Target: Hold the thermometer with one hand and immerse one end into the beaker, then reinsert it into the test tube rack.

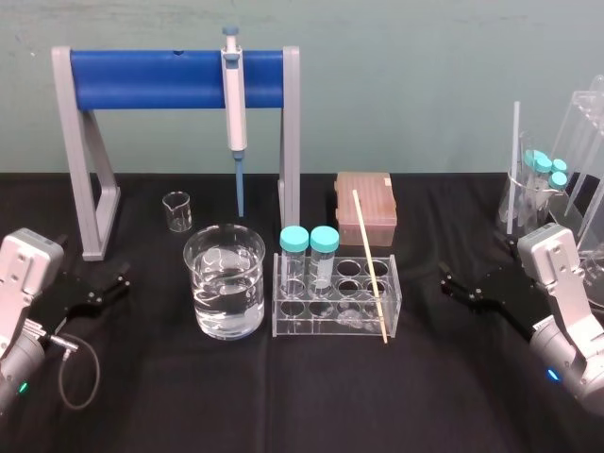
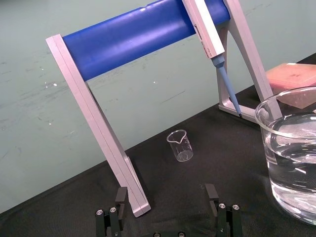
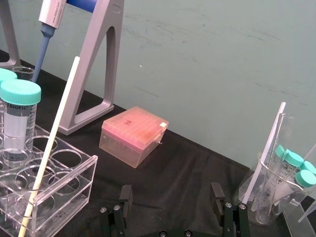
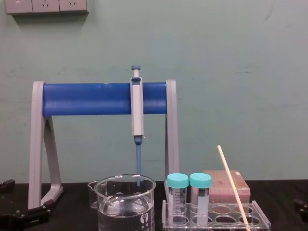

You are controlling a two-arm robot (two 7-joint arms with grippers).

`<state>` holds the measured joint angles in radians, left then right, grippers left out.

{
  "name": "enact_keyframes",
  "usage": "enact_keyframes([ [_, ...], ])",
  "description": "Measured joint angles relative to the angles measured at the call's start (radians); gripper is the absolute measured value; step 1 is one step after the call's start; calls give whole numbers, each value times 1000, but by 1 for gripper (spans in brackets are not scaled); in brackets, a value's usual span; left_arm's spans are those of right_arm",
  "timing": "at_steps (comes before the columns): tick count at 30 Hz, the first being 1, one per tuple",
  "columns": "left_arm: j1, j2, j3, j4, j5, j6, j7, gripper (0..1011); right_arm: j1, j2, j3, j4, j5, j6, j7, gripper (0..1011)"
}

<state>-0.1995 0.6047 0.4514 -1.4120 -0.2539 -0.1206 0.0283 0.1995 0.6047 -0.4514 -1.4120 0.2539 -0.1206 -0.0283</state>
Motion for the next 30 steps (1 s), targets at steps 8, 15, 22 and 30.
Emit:
enact_keyframes([
  [8, 0, 0, 0, 0, 0, 0, 0, 1004, 0, 0, 0, 0, 0, 0, 0, 1003],
  [15, 0, 0, 0, 0, 0, 0, 0, 1004, 3, 0, 32, -15, 78, 33, 72, 1003],
  [22, 0, 0, 0, 0, 0, 0, 0, 1004, 34, 28, 132, -128, 324, 175, 298, 1003],
  [30, 0, 0, 0, 0, 0, 0, 0, 1004, 183, 57, 139, -125, 494, 401, 515, 1003],
])
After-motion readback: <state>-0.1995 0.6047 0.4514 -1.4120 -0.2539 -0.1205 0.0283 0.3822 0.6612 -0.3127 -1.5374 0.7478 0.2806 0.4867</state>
